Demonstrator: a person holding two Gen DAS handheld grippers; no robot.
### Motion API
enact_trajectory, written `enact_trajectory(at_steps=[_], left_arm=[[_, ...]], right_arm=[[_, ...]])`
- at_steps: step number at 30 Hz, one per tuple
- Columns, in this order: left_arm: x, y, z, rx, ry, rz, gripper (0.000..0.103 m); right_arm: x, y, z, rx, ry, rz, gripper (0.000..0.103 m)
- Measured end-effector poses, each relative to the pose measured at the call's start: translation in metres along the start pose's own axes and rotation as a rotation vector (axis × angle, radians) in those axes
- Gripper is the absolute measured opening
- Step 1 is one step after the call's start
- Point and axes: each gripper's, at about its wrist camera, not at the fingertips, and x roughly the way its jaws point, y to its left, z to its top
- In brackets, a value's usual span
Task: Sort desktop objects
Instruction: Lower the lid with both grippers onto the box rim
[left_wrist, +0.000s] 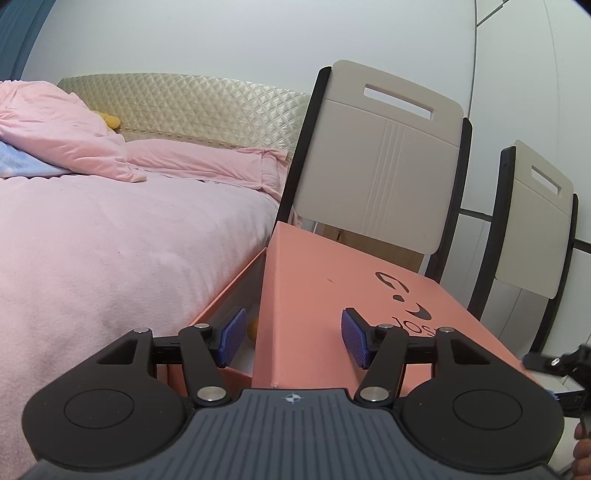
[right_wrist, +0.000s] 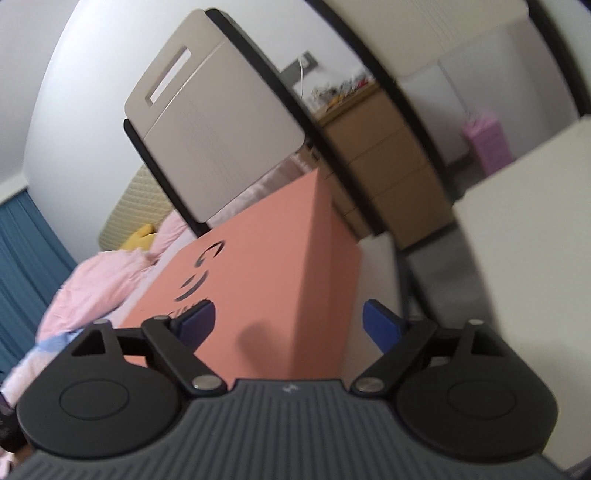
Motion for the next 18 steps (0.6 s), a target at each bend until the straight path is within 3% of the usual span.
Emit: enact_trajectory(at_steps=[1, 5, 9, 18], left_arm=[[0.0, 0.0, 0.0, 0.0, -0.001, 0.002, 0.063], [0.001, 0.001, 0.0, 0.011, -0.012, 0.048, 0.067], [0.002, 0.011, 0.004, 0.01, -0.04, 0.122, 0.069], [0.012, 0.015, 0.01, 0.043, -0.016, 0.139, 0.07]], right_arm=[[0.002, 0.003, -0.002, -0.004, 0.011, 0.002, 0.068], [0.005, 0.017, -0.006, -0.013, 0.026, 0.021, 0.064], [0.007, 0.039, -0.011, -0.074, 0.02, 0.056, 0.064], [0.022, 0.054, -0.014, -0.09, -0.001, 0.036, 0.069]])
